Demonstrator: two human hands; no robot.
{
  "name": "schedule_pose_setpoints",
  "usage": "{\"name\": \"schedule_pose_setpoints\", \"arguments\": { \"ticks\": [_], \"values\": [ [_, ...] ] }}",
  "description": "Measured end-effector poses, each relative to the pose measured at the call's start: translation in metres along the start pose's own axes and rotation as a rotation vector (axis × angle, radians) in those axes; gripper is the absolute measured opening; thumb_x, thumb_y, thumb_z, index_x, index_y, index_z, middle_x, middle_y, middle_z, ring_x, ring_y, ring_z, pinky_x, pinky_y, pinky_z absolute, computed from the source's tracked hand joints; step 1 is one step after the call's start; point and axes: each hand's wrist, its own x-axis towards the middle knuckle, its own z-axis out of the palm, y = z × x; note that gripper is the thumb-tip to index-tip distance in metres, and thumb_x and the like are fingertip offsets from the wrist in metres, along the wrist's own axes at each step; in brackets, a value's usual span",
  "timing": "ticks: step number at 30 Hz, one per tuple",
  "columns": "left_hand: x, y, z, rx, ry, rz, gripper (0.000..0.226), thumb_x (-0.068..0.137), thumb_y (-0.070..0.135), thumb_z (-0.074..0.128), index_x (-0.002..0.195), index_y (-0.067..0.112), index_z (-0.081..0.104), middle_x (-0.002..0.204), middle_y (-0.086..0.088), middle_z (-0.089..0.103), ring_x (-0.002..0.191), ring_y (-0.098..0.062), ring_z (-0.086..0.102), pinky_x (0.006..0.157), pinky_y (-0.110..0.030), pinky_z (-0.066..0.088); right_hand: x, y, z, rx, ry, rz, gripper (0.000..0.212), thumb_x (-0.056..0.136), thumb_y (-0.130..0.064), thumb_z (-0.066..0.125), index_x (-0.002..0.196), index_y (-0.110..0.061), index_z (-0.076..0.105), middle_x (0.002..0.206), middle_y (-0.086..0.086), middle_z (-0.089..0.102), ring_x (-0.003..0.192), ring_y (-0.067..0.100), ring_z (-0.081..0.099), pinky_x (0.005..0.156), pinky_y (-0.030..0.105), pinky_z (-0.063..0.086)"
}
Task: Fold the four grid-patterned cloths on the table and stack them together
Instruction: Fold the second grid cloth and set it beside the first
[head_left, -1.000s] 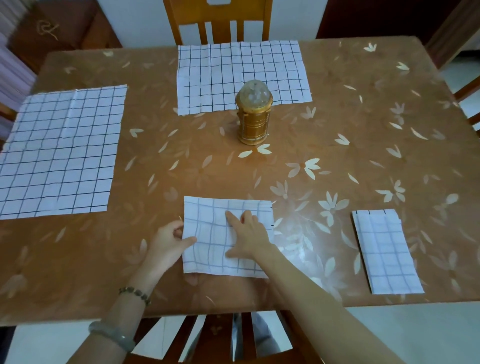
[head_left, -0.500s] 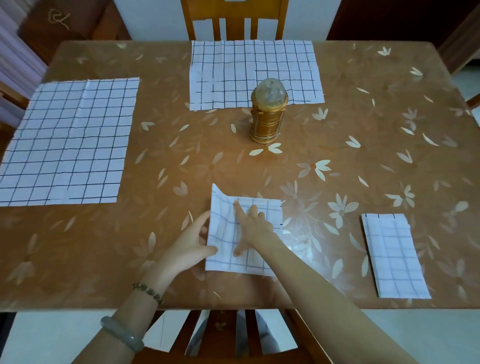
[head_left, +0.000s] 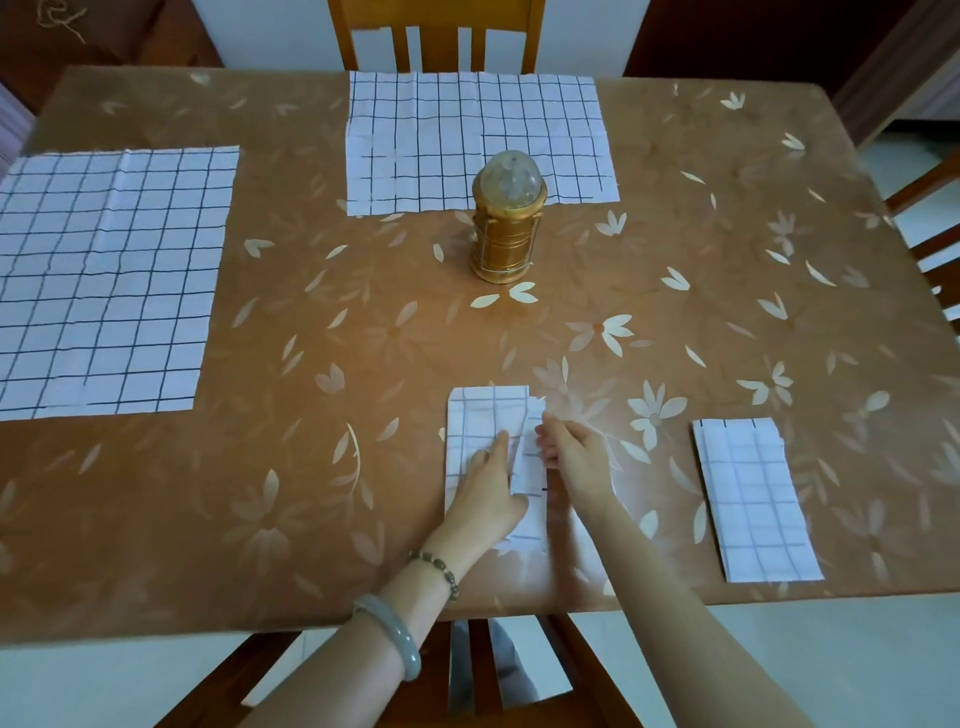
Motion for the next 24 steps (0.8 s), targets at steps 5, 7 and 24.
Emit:
{"name": "schedule_pose_setpoints", "arguments": {
  "ticks": [5,7,24],
  "values": [
    [0.003,0.002,0.011,0.022,-0.006,0.037,0.081,0.089,0.013,0.057,0.153,0.024,0.009,0.131,-0.009,0.043,0.118,-0.027,0.048,0.097,-0.037,0.044,0.006,0.006,-0.003,-0.138,-0.093,0.056,0.053,0.089,-0.049,0.052,0.073,0.0,0.064,0.068,0.002,0.059,0.066,0.014,0.054,0.071,0.032,0.048],
    [0.001,0.003,0.015,0.026,-0.01,0.073,0.079,0.088,0.012,0.057,0.152,0.025,0.013,0.125,-0.008,0.046,0.117,-0.027,0.048,0.097,-0.038,0.044,0.011,0.004,-0.004,-0.159,-0.111,0.077,0.049,0.086,-0.05,0.055,0.072,-0.004,0.065,0.068,0.004,0.059,0.066,0.015,0.055,0.076,0.037,0.051],
    [0.024,-0.051,-0.052,0.59,0.246,0.431,0.063,0.098,0.04,0.046,0.151,0.017,0.022,0.159,0.006,0.014,0.147,-0.013,0.009,0.118,-0.036,0.009,0.014,0.002,-0.001,-0.482,-0.028,-0.078,0.013,0.08,-0.009,0.055,0.069,-0.007,0.05,0.065,0.001,0.044,0.06,0.014,0.039,0.052,0.022,0.031]
  ]
}}
